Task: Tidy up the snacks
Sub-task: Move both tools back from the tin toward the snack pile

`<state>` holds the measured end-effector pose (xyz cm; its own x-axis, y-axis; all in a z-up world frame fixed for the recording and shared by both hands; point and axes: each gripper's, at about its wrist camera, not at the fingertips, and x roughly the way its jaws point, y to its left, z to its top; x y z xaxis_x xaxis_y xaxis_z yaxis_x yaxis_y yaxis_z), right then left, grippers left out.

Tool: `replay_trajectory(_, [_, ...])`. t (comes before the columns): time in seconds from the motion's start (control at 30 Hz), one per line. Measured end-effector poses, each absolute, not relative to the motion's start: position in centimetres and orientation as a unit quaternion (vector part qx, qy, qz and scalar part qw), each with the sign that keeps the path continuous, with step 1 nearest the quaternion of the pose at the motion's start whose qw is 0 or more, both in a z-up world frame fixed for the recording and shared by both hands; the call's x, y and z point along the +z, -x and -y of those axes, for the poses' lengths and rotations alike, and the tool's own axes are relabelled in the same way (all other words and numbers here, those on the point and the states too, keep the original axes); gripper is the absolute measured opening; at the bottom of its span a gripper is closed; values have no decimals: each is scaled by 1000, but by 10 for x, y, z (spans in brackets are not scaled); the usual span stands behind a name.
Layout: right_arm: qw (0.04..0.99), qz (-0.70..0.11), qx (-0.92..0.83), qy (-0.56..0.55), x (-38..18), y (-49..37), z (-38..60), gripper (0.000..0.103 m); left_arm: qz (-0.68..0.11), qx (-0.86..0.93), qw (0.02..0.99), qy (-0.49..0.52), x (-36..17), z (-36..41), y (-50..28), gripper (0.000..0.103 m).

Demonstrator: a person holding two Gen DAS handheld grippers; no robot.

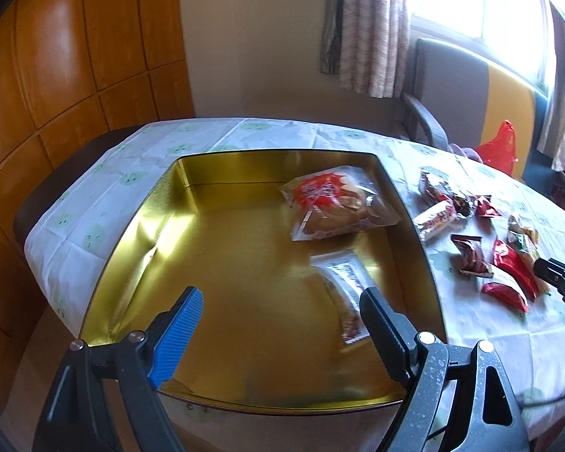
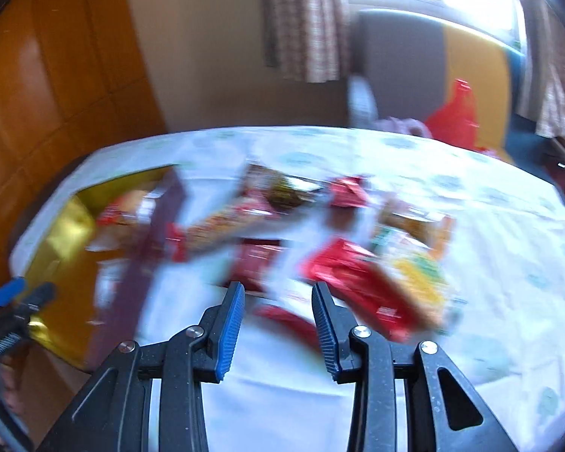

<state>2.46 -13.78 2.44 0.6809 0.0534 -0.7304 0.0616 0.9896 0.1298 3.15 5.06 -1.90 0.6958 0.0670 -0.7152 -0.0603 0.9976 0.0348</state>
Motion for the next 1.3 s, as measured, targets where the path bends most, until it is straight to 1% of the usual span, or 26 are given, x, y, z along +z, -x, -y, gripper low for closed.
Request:
replay_trajectory(0.3, [897,-422,-95,-94,-1,-14,225,40,-387,-10,921,-37,-14,-18,-30,86])
replay_trajectory(0.43, [889,-438,-95,-95,-15,-19,242,49,-389,-37,919,-48,-12,-2,-26,86])
replay_trajectory(0.63, [873,-471,-61,-106,-40,-24,240,49,-389,-72,916,-66,-12,19,-22,86])
replay_trajectory(0.9, [872,-481,1,-90,-37,-1,215,49,-392,-99,911,-75,-12,40,-25,86])
replay_trajectory(1.2, [858,-494,73,-120,-32,11,204,49,-399,-116,906,-85,-16,53,-25,85])
replay_trajectory(1.3, [867,-481,65,-112,-23,14,207,49,-405,-119,903,-82,-17,56,-27,85])
